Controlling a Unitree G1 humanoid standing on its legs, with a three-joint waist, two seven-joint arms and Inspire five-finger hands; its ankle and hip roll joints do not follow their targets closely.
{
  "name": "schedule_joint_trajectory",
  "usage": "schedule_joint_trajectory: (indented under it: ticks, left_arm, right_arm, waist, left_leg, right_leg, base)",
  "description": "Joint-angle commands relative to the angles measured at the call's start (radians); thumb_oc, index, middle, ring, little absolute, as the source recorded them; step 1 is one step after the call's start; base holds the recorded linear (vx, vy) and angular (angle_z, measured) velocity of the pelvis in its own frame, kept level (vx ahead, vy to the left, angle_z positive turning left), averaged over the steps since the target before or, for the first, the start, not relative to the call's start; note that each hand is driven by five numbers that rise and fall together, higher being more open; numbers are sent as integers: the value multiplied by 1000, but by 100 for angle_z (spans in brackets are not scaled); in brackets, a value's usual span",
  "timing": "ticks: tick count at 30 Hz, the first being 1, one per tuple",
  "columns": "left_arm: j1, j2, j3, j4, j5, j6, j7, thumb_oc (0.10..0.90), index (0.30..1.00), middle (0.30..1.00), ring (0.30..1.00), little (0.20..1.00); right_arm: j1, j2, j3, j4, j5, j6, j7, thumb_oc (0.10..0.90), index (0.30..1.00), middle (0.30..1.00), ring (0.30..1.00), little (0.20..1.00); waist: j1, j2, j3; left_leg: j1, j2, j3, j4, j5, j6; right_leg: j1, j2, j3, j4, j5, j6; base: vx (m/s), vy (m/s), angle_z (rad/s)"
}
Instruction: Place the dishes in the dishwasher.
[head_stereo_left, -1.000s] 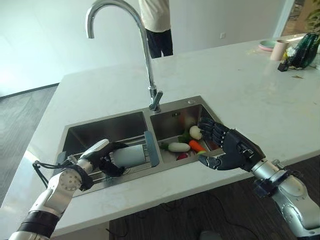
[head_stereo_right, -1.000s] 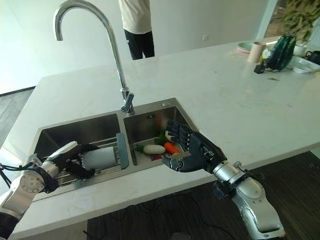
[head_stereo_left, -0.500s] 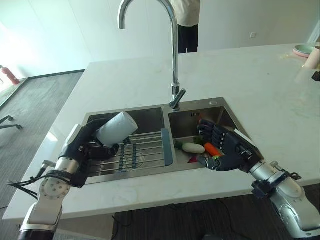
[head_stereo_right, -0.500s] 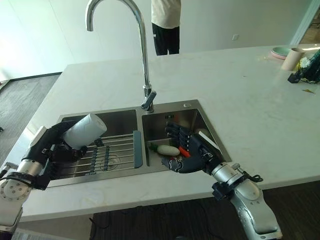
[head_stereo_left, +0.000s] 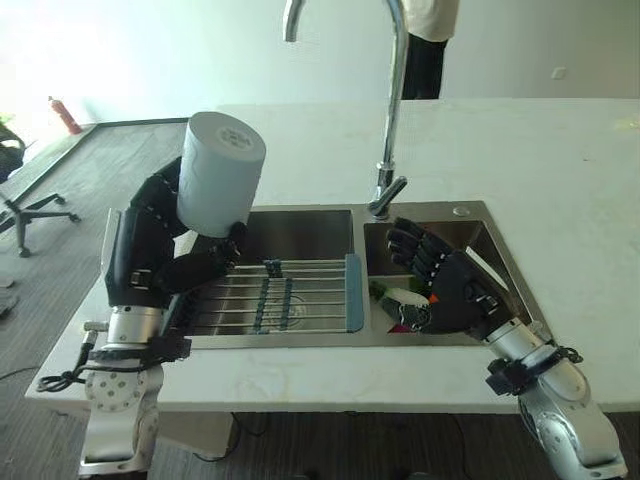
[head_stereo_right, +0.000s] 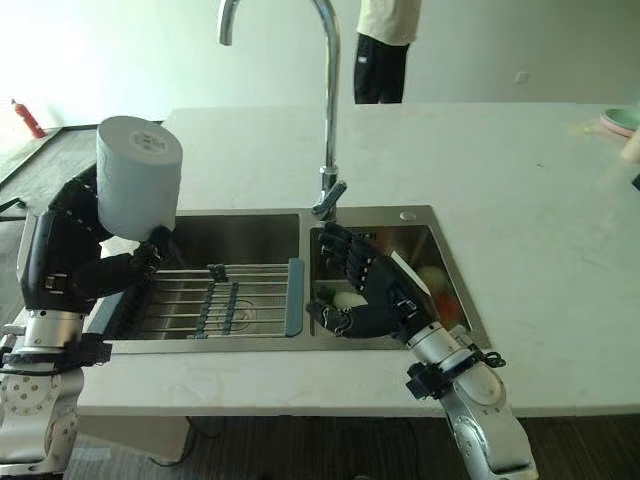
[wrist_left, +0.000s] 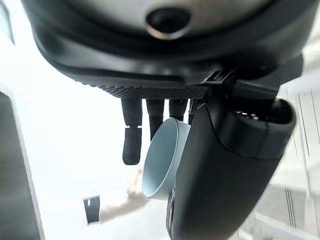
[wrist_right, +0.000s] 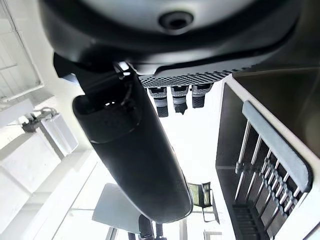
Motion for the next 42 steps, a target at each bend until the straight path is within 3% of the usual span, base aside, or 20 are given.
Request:
schedule_joint_trajectory:
  ticks: [1, 5, 7, 8, 9, 11, 15, 17, 18, 19, 21, 22, 26, 30, 31, 33, 34, 37, 39, 42]
  left_arm:
    - [-55, 60, 106, -121, -52, -119, 68, 400, 300, 300, 300, 300]
    - [-5, 17, 116, -141, -83, -97, 59, 400, 300, 300, 300, 300]
    - [14, 10, 115, -146, -95, -93, 54, 400, 300, 300, 300, 300]
    - [20, 10, 115, -149, -108, -85, 41, 400, 300, 300, 300, 300]
    - [7, 13, 98, -143, -149, -80, 4, 400, 300, 300, 300, 300]
    - [-27, 13, 64, -118, -182, -101, -21, 400, 300, 300, 300, 300]
    - [-58, 2, 39, -105, -209, -122, -19, 400, 300, 300, 300, 300]
    - [-65, -13, 38, -100, -229, -128, -57, 400, 300, 300, 300, 300]
    - [-68, -18, 34, -100, -236, -131, -80, 400, 300, 300, 300, 300]
    - [-65, -23, 31, -103, -246, -134, -110, 400, 300, 300, 300, 300]
    - [-65, -25, 24, -106, -251, -128, -119, 400, 300, 300, 300, 300]
    - [-68, -15, 23, -112, -259, -112, -118, 400, 300, 300, 300, 300]
    - [-48, -7, 48, -129, -270, -99, -123, 400, 300, 300, 300, 300]
    - [-28, -11, 64, -157, -248, -77, -117, 400, 300, 300, 300, 300]
    - [-11, -21, 74, -172, -257, -48, -130, 400, 300, 300, 300, 300]
    - [-10, -21, 54, -166, -260, -37, -173, 400, 300, 300, 300, 300]
    - [-27, -6, 5, -150, -240, -42, -223, 400, 300, 300, 300, 300]
    - [-40, 2, -24, -150, -235, -56, -222, 400, 300, 300, 300, 300]
    - [-42, 19, -27, -151, -254, -89, -215, 400, 300, 300, 300, 300]
    - [-34, 13, -40, -155, -285, -100, -269, 400, 300, 300, 300, 300]
  right_arm:
    - [-106, 13, -20, -145, 115, -131, 19, 800, 900, 900, 900, 900]
    - [-115, 8, 11, -168, 113, -143, 20, 800, 900, 900, 900, 900]
    - [-130, 12, 37, -161, 90, -142, 0, 800, 900, 900, 900, 900]
    - [-126, 14, 45, -160, 73, -143, -19, 800, 900, 900, 900, 900]
    - [-103, 8, 39, -154, 47, -162, -63, 800, 900, 900, 900, 900]
    - [-92, -18, 5, -130, 54, -200, -80, 800, 900, 900, 900, 900]
    - [-139, -70, -72, -68, 102, -205, -52, 800, 900, 900, 900, 900]
    - [-149, -56, -95, -51, 97, -208, -55, 800, 900, 900, 900, 900]
    - [-140, -39, -100, -52, 107, -210, -58, 800, 900, 900, 900, 900]
    - [-110, -14, -109, -61, 133, -215, -57, 800, 900, 900, 900, 900]
    - [-93, 20, -98, -58, 114, -232, -69, 800, 900, 900, 900, 900]
    - [-86, 49, -86, -63, 99, -237, -91, 800, 900, 900, 900, 900]
    - [-60, 102, -61, -90, 120, -235, -49, 800, 900, 900, 900, 900]
    - [-62, 141, -32, -92, 78, -226, -89, 800, 900, 900, 900, 900]
    - [-41, 168, -33, -91, 71, -223, -120, 800, 900, 900, 900, 900]
    - [-6, 170, -50, -99, 68, -234, -140, 800, 900, 900, 900, 900]
    - [51, 147, -103, -100, 102, -260, -138, 800, 900, 900, 900, 900]
    - [72, 128, -122, -103, 130, -274, -122, 800, 900, 900, 900, 900]
    - [74, 121, -124, -93, 171, -286, -84, 800, 900, 900, 900, 900]
    - [59, 131, -105, -73, 146, -297, -74, 800, 900, 900, 900, 900]
  waist:
    - [24, -14, -27]
    - [102, -1, 35]
    - [117, 18, 54]
    - [113, 25, 60]
    - [81, 26, 60]
    - [36, 16, 60]
    - [3, -8, 67]
    - [-3, -13, 69]
    - [-5, -9, 71]
    - [-10, -5, 67]
    - [-9, -2, 60]
    - [0, 2, 49]
    - [27, 5, 38]
    - [64, 5, 38]
    - [81, 10, 27]
    - [50, 17, 27]
    - [-4, 5, 37]
    - [-27, -17, 50]
    - [-42, -25, 66]
    - [-36, -26, 81]
  left_leg:
    - [-1, 44, -4, 113, -139, -34]
    - [-64, 29, -99, 113, -81, -60]
    - [-101, 52, -90, 113, -50, -78]
    - [-121, 75, -54, 113, -38, -89]
    - [-139, 145, 83, 113, -20, -116]
    - [-101, 205, 233, 113, -8, -112]
    - [13, 162, 340, 113, -10, -79]
    - [73, 130, 379, 113, -83, -62]
    - [76, 142, 388, 113, -117, -55]
    - [82, 163, 390, 113, -140, -55]
    - [83, 154, 360, 113, -170, -52]
    - [78, 142, 351, 113, -194, -45]
    - [74, 90, 297, 113, -232, -27]
    - [64, 35, 238, 113, -258, 0]
    - [43, 5, 194, 113, -263, 23]
    - [11, -13, 115, 113, -253, 41]
    - [-27, -44, 31, 113, -218, 58]
    - [-32, -56, 22, 113, -217, 52]
    - [-30, -49, 42, 113, -221, 53]
    - [-32, -26, 46, 113, -205, 47]
  right_leg:
    - [76, -13, -30, -52, -66, 65]
    - [88, 1, -68, -52, -81, 33]
    - [88, 2, -97, -52, -82, 36]
    - [90, 0, -119, -52, -82, 40]
    - [108, -18, -187, -52, -87, 57]
    - [111, -57, -271, -52, -72, 64]
    - [86, -132, -323, -52, -32, 61]
    - [78, -156, -367, -52, 17, 65]
    - [81, -173, -390, -52, 40, 73]
    - [81, -198, -414, -52, 69, 90]
    - [79, -222, -424, -52, 96, 113]
    - [83, -261, -440, -52, 131, 138]
    - [89, -316, -435, -52, 195, 168]
    - [96, -355, -431, -52, 234, 187]
    - [114, -345, -429, -52, 257, 182]
    - [84, -240, -307, -52, 164, 139]
    - [55, -91, -156, -52, 55, 88]
    - [15, -78, -81, -52, 20, 101]
    - [-40, -87, -27, -52, 45, 125]
    - [-6, -57, -14, -52, 16, 125]
  base:
    - [70, -165, 47]
    - [-17, -171, 57]
    - [-119, -54, 94]
    - [-137, -27, 80]
    - [-187, -4, 90]
    - [-265, 38, 230]
    - [-226, 174, 261]
    - [-146, 194, 110]
    - [-119, 293, 108]
    - [-73, 290, 93]
    - [-18, 306, 82]
    - [31, 332, 85]
    - [106, 346, 35]
    - [138, 342, 29]
    - [219, 426, 80]
    - [202, 169, 118]
    - [118, -103, 142]
    - [71, -140, 220]
    - [48, -176, 52]
    - [39, -198, 30]
